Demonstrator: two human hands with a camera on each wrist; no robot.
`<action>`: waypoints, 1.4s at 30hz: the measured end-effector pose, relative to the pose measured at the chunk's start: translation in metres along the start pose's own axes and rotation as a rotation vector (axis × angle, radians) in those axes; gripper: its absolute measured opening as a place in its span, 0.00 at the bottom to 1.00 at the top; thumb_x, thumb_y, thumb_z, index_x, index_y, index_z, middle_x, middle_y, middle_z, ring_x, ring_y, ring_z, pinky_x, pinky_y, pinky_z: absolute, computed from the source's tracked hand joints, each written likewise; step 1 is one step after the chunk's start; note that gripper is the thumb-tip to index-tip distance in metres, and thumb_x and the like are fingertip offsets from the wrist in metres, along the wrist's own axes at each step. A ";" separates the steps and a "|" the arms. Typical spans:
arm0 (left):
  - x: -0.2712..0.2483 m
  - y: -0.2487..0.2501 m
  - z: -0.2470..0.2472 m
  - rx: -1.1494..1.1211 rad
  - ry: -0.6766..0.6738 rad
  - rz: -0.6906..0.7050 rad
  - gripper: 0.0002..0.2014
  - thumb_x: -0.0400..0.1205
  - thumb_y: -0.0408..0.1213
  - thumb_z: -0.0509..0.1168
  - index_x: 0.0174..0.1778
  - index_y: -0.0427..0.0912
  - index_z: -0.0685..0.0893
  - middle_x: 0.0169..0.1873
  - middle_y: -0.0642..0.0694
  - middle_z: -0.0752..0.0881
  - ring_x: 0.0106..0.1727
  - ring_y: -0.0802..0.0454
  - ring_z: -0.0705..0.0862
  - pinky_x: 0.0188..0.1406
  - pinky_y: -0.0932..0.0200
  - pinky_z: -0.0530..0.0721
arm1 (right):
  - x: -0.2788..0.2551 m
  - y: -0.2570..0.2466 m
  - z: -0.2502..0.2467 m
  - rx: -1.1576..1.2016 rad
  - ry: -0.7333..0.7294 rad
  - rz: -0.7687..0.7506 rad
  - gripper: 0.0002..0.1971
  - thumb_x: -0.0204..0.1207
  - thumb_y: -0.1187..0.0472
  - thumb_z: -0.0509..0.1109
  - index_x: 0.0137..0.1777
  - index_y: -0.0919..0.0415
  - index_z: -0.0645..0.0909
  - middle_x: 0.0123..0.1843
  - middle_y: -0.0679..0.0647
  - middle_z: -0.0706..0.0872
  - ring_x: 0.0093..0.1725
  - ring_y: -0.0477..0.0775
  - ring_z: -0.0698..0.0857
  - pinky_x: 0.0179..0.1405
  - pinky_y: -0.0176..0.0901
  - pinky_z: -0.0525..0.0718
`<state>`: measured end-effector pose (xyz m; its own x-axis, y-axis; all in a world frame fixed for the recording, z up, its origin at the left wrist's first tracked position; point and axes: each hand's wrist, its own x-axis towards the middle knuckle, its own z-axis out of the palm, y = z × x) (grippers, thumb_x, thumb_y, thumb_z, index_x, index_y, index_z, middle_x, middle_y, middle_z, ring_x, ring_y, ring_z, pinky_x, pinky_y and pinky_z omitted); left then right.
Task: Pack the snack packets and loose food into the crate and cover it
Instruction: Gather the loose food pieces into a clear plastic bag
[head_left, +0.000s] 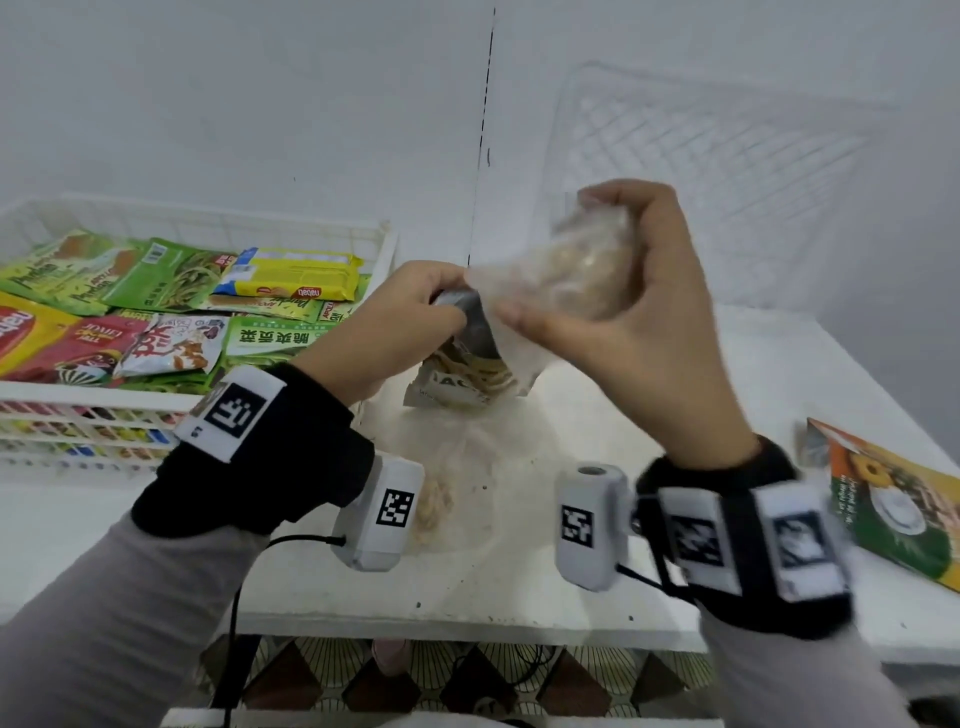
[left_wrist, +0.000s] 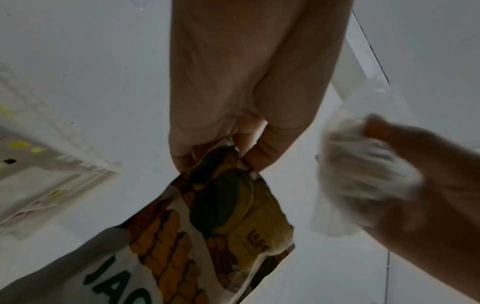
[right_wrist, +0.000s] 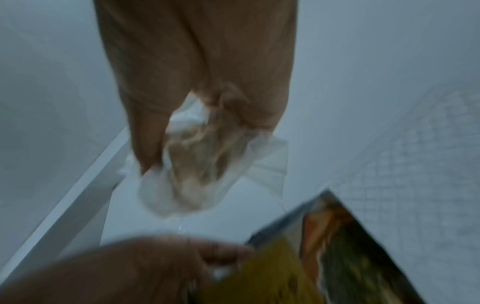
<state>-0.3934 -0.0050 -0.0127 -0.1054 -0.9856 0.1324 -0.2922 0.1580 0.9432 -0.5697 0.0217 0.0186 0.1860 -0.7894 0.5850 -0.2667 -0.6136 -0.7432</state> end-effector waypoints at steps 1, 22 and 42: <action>0.000 0.002 0.000 -0.004 -0.018 0.003 0.17 0.76 0.17 0.57 0.44 0.39 0.87 0.42 0.39 0.87 0.45 0.46 0.84 0.46 0.54 0.81 | 0.006 0.003 0.012 -0.004 0.074 -0.014 0.33 0.56 0.54 0.85 0.58 0.52 0.70 0.52 0.48 0.80 0.52 0.51 0.83 0.52 0.52 0.85; 0.021 0.007 -0.009 -0.197 -0.036 -0.087 0.26 0.71 0.10 0.49 0.62 0.27 0.79 0.54 0.31 0.85 0.55 0.42 0.84 0.60 0.49 0.81 | 0.067 0.032 0.019 -0.661 -0.649 -0.034 0.19 0.66 0.56 0.78 0.54 0.54 0.74 0.37 0.47 0.82 0.33 0.37 0.76 0.26 0.32 0.72; 0.036 0.005 -0.010 -0.100 -0.092 -0.061 0.33 0.71 0.07 0.45 0.45 0.48 0.85 0.38 0.52 0.91 0.42 0.63 0.87 0.43 0.69 0.84 | 0.083 0.025 0.049 -0.905 -1.012 -0.085 0.15 0.83 0.61 0.57 0.66 0.64 0.78 0.59 0.60 0.83 0.50 0.58 0.77 0.46 0.41 0.71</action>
<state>-0.3895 -0.0405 -0.0002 -0.1779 -0.9828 0.0497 -0.2046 0.0864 0.9750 -0.5150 -0.0600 0.0329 0.7348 -0.6578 -0.1654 -0.6690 -0.7431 -0.0169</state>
